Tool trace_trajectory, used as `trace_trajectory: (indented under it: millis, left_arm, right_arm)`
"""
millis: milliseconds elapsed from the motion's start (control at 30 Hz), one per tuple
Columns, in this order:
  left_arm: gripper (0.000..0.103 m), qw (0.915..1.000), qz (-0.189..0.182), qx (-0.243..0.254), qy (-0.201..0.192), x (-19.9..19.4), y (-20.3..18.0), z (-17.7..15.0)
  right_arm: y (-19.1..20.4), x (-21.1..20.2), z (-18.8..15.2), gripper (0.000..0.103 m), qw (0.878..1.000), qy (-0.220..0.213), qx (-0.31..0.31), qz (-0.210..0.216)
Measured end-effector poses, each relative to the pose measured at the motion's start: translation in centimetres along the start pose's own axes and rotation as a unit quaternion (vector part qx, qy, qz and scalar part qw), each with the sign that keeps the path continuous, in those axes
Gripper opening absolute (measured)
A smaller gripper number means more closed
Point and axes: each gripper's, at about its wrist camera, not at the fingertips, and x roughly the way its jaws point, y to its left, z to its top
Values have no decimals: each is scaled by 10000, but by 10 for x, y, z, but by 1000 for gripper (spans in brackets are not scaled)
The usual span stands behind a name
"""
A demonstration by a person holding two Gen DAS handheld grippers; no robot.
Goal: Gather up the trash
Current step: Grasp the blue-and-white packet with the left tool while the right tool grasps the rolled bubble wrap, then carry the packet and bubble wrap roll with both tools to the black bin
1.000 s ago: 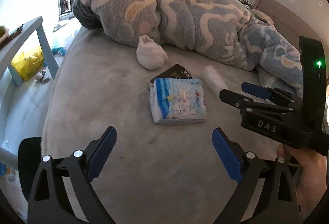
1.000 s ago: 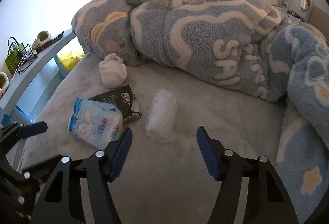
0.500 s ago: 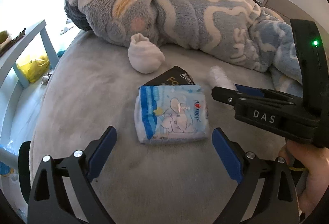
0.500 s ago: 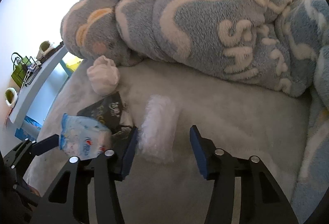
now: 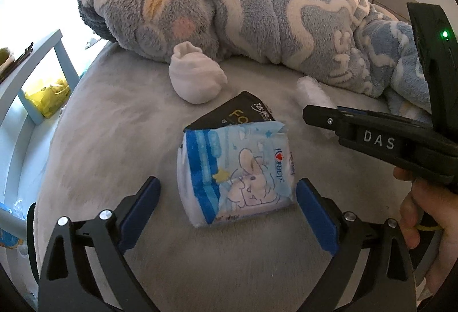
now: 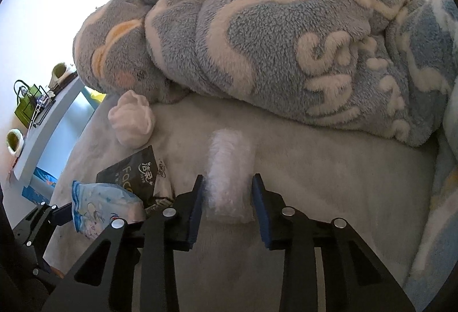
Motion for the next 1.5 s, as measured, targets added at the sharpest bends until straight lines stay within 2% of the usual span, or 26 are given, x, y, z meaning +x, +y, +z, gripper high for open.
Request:
trace_trajectory:
  millis: [100, 167, 300, 367, 500, 533, 567, 733, 800, 833, 1167, 1500]
  left_arm:
    - [86, 10000, -54, 23, -18, -1, -1, 1]
    - [74, 9998, -197, 83, -44, -3, -1, 1]
    - [66, 9988, -453, 172, -39, -6, 2, 0]
    - [60, 9982, -589, 135, -40, -7, 7, 1]
    - [53, 9963, -860, 43, -11, -11, 18, 0]
    - [45, 9956, -938, 24, -17, -13, 21, -1]
    - [42, 9949, -1006, 26, -14, -16, 23, -2]
    - [36, 9923, -1231, 38, -102, -36, 32, -8]
    - [18, 9914, -1294, 119, -143, -44, 32, -12]
    - [13, 9908, -1337, 180, -142, -49, 33, -16]
    - [12, 9891, -1409, 283, -310, -94, 50, -47]
    - [12, 9900, -1302, 101, -542, -137, 92, -61]
  right_arm:
    - [2, 0, 7, 32, 10000, -67, 52, -27]
    - [6, -1, 11, 32, 9999, -137, 84, -30]
    - [11, -6, 14, 32, 9997, -224, 69, -64]
    - [13, -7, 14, 32, 9996, -246, 85, -90]
    - [16, -10, 10, 32, 9994, -272, 159, -131]
    - [19, -11, 9, 32, 9994, -271, 164, -141]
    - [20, -12, 6, 32, 9994, -274, 170, -147]
    - [35, -24, -3, 32, 9990, -350, 167, -201]
    - [40, -33, -7, 32, 9988, -410, 185, -200]
    - [41, -35, -9, 32, 9987, -428, 193, -196]
    - [78, -63, -34, 32, 9980, -584, 183, -158]
    - [125, -79, -55, 32, 9975, -698, 48, -29]
